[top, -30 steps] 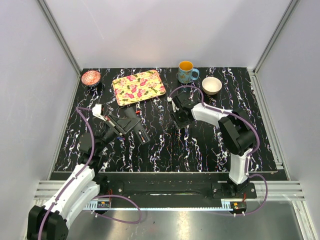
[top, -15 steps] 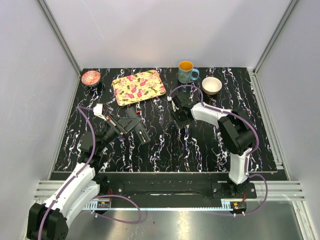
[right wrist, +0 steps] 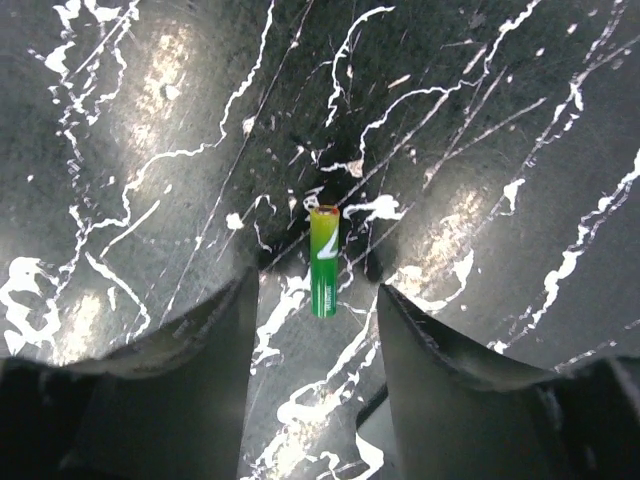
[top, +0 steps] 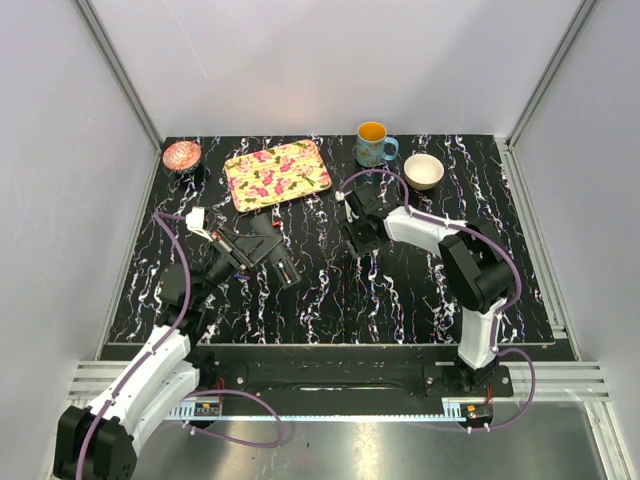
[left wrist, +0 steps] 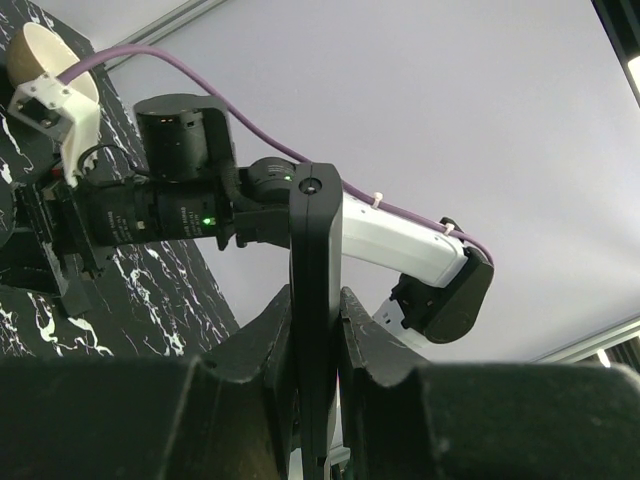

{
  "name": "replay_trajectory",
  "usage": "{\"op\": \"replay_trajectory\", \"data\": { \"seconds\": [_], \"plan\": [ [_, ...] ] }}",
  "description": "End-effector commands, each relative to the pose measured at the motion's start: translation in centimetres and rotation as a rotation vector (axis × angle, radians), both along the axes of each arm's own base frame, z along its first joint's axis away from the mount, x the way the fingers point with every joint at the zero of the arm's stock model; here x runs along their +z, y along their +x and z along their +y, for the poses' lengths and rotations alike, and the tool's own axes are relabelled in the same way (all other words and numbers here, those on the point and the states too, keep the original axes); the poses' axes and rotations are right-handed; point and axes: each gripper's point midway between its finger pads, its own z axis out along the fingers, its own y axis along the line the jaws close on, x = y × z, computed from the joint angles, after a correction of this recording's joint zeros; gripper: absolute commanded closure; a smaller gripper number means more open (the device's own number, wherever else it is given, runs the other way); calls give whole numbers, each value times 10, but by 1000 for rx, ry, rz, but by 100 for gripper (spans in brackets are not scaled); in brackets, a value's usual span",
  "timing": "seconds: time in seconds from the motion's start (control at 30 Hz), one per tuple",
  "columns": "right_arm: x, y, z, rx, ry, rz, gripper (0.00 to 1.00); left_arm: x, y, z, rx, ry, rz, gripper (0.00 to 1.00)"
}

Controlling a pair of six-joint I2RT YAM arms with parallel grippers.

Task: Load the batteries into the remote control
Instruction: Adjust the battery at the center of the board.

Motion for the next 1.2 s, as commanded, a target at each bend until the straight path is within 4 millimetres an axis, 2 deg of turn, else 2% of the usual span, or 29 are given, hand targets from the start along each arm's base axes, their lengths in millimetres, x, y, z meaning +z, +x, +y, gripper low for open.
{"op": "replay_trajectory", "data": {
  "seconds": [0.0, 0.07, 0.1, 0.13, 0.27, 0.33, 0.4, 0.53, 0.57, 0.63, 0.73, 0.77, 0.9, 1.03, 1.1, 1.17],
  "plan": [
    [59, 20, 14, -24, 119, -159, 38, 13, -4, 2, 4, -23, -63, 100],
    [80, 25, 14, -37, 148, -210, 23, 14, -5, 2, 2, -23, -65, 100],
    [90, 26, 14, -42, 160, -230, 4, 13, -4, 2, 3, -24, -61, 100],
    [95, 28, 12, -52, 157, -247, 0, 13, -4, 2, 2, -23, -61, 100],
    [105, 34, 8, -110, 157, -274, 0, 13, -3, 2, 6, -24, -55, 100],
    [105, 38, 4, -208, 170, -278, 0, 13, -3, 2, 5, -26, -55, 100],
    [106, 34, 8, -258, 219, -258, 0, 13, -4, 2, 2, -27, -53, 100],
    [112, 20, 22, -199, 336, -218, 0, 12, -5, 2, -1, -30, -52, 100],
    [115, 21, 26, -176, 365, -241, 0, 12, -5, 2, -1, -30, -52, 100],
    [108, 14, 30, -110, 359, -208, 0, 11, -6, 2, -3, -28, -49, 100],
    [89, 9, 22, -95, 276, -153, 6, 10, -6, 2, -1, -29, -49, 100],
    [84, 7, 19, -97, 255, -142, 14, 10, -6, 2, -1, -29, -49, 100],
    [66, 7, 5, -132, 184, -140, 33, 8, -5, 2, 1, -27, -45, 100],
    [59, 12, 2, -154, 157, -143, 39, 6, -4, 2, 3, -26, -39, 100],
    [49, 12, 3, -127, 126, -117, 43, 6, -4, 2, 5, -26, -37, 100],
    [43, 9, 3, -113, 114, -89, 43, 4, -4, 2, 5, -25, -33, 100]
  ]
}}
